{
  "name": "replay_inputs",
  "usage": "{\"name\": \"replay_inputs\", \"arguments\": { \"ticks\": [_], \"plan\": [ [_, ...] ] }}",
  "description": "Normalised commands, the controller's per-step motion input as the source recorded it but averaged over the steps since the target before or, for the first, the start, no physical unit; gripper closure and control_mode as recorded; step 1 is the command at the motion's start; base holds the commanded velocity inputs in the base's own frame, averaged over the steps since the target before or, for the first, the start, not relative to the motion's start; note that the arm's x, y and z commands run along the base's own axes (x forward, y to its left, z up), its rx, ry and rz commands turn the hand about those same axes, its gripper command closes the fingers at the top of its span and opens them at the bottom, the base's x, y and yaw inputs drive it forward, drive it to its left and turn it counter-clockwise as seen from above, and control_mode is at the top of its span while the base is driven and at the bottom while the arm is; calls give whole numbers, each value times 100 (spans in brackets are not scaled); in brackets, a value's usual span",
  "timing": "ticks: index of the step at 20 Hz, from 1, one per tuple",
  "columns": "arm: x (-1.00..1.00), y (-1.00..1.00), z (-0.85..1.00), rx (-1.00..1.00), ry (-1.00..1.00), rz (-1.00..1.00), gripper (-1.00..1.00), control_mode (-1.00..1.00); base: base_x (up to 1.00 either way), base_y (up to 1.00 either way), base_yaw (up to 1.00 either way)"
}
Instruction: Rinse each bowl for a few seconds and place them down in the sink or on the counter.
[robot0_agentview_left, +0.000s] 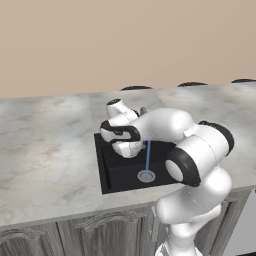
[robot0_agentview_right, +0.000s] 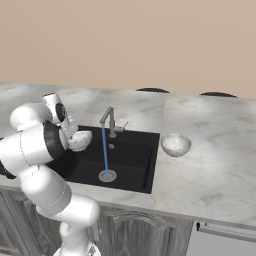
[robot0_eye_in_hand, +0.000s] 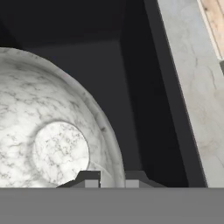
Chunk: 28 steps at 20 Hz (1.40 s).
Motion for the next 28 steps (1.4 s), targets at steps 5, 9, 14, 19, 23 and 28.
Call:
{"name": "replay_inputs", "arguments": {
  "ticks": [5,9,14,19,23,28],
  "plan": [
    [3,-27,-7,0,-2,-12,100,-100,0,0,0],
    [15,-2,-3,0,-8,-12,100,-100,0,0,0],
    [24,0,-7,-2,-7,-14,100,-100,0,0,0],
    [24,-5,-10,0,-1,-14,100,-100,0,0,0],
    [30,-1,-13,0,0,-14,100,-100,0,0,0],
    [26,0,-10,-1,0,-13,100,-100,0,0,0]
  ]
}}
